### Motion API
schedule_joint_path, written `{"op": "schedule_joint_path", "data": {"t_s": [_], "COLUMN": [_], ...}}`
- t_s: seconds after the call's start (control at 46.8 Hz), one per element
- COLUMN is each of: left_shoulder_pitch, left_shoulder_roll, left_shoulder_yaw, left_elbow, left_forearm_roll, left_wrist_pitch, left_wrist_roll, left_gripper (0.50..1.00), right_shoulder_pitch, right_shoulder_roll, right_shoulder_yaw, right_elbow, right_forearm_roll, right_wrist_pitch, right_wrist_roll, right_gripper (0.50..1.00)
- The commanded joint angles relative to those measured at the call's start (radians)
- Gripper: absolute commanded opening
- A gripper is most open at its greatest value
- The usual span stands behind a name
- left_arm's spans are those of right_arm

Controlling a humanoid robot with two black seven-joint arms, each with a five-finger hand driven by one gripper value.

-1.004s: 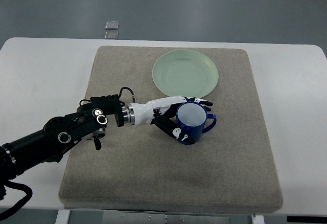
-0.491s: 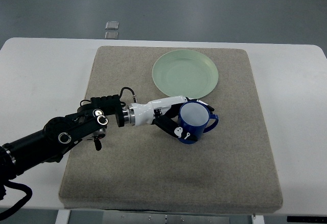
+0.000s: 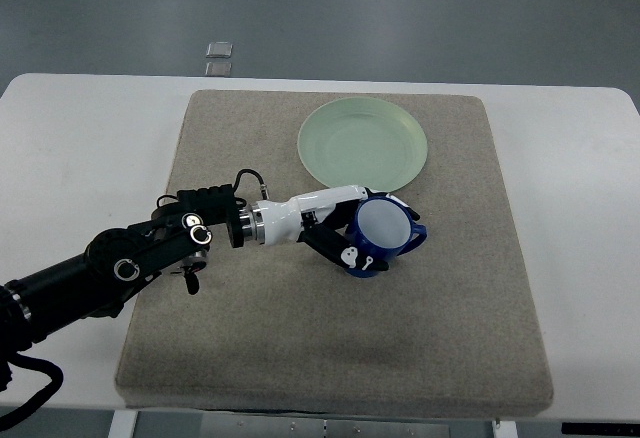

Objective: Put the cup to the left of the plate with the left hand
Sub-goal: 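Close the left hand fingers around the blue mug, then lift the blue mug and carry it past the plate, away from it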

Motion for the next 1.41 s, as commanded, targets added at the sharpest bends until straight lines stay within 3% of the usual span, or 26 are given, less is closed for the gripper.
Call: {"op": "schedule_joint_path", "data": {"t_s": [0.0, 0.406, 0.534, 1.026, 1.239, 1.389], "left_shoulder_pitch": [0.0, 0.002, 0.003, 0.003, 0.0, -0.001], "left_shoulder_roll": [0.0, 0.0, 0.0, 0.009, 0.028, 0.054], "left_shoulder_yaw": [0.0, -0.003, -0.005, -0.008, -0.014, -0.038], "left_elbow": [0.001, 0.001, 0.001, 0.001, 0.0, -0.003], "left_forearm_roll": [-0.007, -0.022, -0.024, -0.094, -0.173, -0.216], "left_wrist_pitch": [0.001, 0.006, 0.007, 0.033, 0.036, 0.038], "left_wrist_roll": [0.0, -0.02, -0.037, -0.048, -0.064, -0.084], "left_gripper": [0.78, 0.78, 0.746, 0.735, 0.619, 0.596], "right_shoulder_pitch": [0.0, 0.0, 0.0, 0.0, 0.0, 0.0], "right_shoulder_roll": [0.0, 0.0, 0.0, 0.0, 0.0, 0.0], "right_shoulder_yaw": [0.0, 0.0, 0.0, 0.0, 0.0, 0.0], "right_elbow": [0.0, 0.0, 0.0, 0.0, 0.0, 0.0], "right_forearm_roll": [0.0, 0.0, 0.0, 0.0, 0.0, 0.0], "right_wrist_pitch": [0.0, 0.0, 0.0, 0.0, 0.0, 0.0], "right_wrist_roll": [0.0, 0.0, 0.0, 0.0, 0.0, 0.0], "right_gripper": [0.932, 0.932, 0.932, 0.932, 0.932, 0.932]}}
